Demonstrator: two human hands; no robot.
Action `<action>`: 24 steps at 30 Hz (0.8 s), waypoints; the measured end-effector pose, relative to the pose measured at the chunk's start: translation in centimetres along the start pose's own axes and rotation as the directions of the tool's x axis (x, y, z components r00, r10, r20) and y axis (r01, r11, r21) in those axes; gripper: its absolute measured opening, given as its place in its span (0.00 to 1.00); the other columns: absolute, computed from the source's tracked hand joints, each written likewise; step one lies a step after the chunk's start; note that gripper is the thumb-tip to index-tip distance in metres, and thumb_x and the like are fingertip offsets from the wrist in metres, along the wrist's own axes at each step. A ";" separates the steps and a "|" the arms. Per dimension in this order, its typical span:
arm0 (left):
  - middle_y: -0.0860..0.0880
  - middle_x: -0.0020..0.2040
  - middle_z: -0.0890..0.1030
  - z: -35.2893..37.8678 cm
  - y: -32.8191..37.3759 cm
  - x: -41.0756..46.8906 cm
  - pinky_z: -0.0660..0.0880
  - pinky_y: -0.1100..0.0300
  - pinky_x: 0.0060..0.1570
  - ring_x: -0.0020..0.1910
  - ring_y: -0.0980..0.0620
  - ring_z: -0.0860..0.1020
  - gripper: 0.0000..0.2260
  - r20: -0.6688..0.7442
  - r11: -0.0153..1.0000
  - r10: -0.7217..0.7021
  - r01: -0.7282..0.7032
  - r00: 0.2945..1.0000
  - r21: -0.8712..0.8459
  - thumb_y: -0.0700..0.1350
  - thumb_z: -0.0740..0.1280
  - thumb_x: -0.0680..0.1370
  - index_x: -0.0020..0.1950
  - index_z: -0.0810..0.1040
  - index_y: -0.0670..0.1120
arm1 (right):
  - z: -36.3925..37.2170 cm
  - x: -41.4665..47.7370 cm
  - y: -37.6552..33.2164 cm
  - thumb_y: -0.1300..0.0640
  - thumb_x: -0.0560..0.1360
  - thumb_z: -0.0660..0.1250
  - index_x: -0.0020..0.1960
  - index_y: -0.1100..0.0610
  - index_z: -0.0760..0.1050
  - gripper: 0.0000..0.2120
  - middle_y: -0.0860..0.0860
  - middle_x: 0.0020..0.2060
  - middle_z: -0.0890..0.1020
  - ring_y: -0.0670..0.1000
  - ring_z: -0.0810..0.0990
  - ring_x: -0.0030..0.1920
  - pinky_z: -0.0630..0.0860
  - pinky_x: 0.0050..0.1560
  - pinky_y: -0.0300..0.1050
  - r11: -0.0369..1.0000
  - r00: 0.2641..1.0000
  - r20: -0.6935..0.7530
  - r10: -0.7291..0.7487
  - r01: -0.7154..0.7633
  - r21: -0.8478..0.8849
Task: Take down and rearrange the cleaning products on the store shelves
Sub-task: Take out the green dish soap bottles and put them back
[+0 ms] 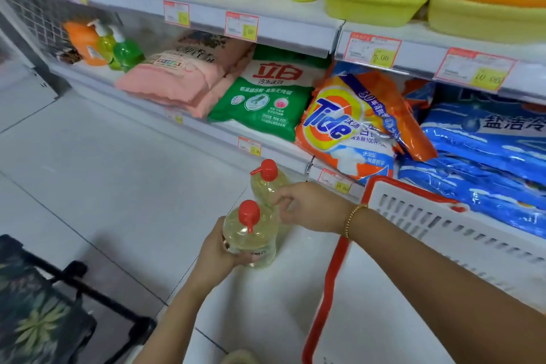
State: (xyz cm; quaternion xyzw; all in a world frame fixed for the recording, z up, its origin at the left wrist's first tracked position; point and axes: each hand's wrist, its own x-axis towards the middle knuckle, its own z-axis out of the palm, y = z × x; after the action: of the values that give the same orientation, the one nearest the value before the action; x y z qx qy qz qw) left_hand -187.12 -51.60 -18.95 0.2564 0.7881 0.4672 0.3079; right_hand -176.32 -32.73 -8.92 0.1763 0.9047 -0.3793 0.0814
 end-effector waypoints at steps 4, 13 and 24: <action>0.60 0.51 0.82 -1.6 6.5 -2.9 0.74 0.70 0.43 0.48 0.63 0.80 0.34 -0.035 0.984 0.154 -0.150 0.987 0.098 0.42 0.84 0.55 0.56 0.74 0.56 | -4.9 -4.6 -1.1 0.58 0.74 0.66 0.55 0.51 0.79 0.11 0.46 0.49 0.82 0.46 0.80 0.46 0.73 0.46 0.32 0.995 0.997 -0.032 -0.067 0.064 -0.076; 0.63 0.50 0.82 -0.1 27.9 -5.2 0.76 0.65 0.52 0.51 0.65 0.80 0.36 0.005 0.780 0.607 -0.598 0.794 0.183 0.63 0.79 0.47 0.55 0.78 0.59 | -17.7 -18.9 -2.8 0.53 0.72 0.71 0.55 0.51 0.79 0.12 0.46 0.44 0.82 0.47 0.81 0.43 0.76 0.50 0.43 0.980 0.905 -0.379 -0.194 0.198 -0.028; 0.56 0.52 0.84 15.5 45.8 -5.3 0.77 0.67 0.51 0.54 0.59 0.81 0.40 0.202 0.518 0.849 -0.846 0.489 -0.128 0.49 0.81 0.51 0.62 0.76 0.42 | -27.4 -32.0 5.5 0.47 0.73 0.68 0.59 0.46 0.75 0.15 0.48 0.46 0.81 0.46 0.80 0.47 0.76 0.54 0.50 0.983 0.528 -0.843 -0.098 0.182 0.000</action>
State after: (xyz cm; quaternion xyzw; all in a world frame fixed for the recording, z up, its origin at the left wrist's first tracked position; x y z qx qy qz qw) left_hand -166.94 -26.56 17.55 0.6627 0.5144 0.5279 0.1323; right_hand -145.04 -17.84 15.60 0.2665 0.8264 -0.2930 -0.4003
